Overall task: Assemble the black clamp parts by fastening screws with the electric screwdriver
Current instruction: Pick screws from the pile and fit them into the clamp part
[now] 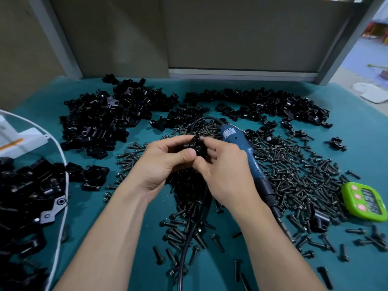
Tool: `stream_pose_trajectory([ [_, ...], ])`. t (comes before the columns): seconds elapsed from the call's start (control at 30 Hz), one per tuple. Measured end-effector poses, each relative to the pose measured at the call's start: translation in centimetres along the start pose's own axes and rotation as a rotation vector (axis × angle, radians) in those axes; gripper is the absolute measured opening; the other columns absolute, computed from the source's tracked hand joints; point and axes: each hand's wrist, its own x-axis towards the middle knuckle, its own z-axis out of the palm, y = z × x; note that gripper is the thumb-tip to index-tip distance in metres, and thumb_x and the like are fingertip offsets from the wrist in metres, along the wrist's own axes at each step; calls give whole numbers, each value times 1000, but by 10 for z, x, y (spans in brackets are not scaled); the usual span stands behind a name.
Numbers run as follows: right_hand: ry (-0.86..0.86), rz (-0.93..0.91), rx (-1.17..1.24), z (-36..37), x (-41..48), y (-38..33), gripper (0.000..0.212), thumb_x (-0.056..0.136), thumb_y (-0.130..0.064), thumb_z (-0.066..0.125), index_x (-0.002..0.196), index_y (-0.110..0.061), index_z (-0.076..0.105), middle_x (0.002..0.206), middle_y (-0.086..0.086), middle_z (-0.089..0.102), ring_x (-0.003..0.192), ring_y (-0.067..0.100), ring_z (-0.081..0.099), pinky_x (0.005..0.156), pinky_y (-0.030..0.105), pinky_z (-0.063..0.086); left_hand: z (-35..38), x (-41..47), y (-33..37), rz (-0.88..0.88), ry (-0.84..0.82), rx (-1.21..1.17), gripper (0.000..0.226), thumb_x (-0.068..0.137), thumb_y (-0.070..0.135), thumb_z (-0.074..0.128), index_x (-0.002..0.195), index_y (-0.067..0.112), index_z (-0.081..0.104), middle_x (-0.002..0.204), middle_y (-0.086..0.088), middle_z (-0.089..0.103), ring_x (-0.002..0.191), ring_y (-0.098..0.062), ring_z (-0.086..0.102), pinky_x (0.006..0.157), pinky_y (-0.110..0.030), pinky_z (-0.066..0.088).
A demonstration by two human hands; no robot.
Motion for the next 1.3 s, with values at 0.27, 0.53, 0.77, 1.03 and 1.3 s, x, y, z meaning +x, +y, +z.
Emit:
stream_pose_trajectory([
  [0.27, -31, -11, -98, -2, 1, -4, 60, 93, -22, 72, 145, -39, 51, 91, -12, 76, 82, 3, 70, 78, 25, 58, -1, -1, 5, -44, -136, 7, 37, 75, 14, 77, 110, 23, 83, 102, -6, 79, 73, -7, 68, 66, -16, 54],
  [0.53, 45, -24, -54, -3, -1, -9, 57, 82, -29, 82, 124, -51, 50, 84, -26, 68, 81, -3, 68, 70, 14, 52, -6, 4, 7, -59, -35, -195, 32, 77, 13, 71, 108, 14, 80, 102, -7, 74, 73, -11, 62, 71, -19, 51],
  [0.77, -110, 12, -468, -3, -2, -14, 23, 89, -15, 70, 81, -36, 77, 74, -16, 70, 57, 3, 63, 50, 14, 48, -18, 3, 12, -37, 111, -528, 33, 82, 17, 70, 112, 4, 76, 119, -9, 73, 59, -5, 47, 53, -13, 40],
  [1.03, -105, 1, -582, -5, 0, -16, 63, 93, -8, 64, 145, -41, 51, 131, 2, 65, 88, 28, 64, 92, 48, 56, -29, 1, 18, 20, 110, -699, 34, 89, 23, 64, 117, 4, 67, 106, -8, 75, 57, -6, 50, 51, -14, 42],
  [1.3, -261, -222, -685, 29, -7, -10, 33, 95, -15, 62, 124, -32, 65, 143, -3, 56, 136, 18, 37, 117, 26, 3, -41, -1, 23, 88, 159, -907, 20, 94, 24, 66, 99, 6, 74, 91, -4, 74, 59, -6, 53, 51, -15, 41],
])
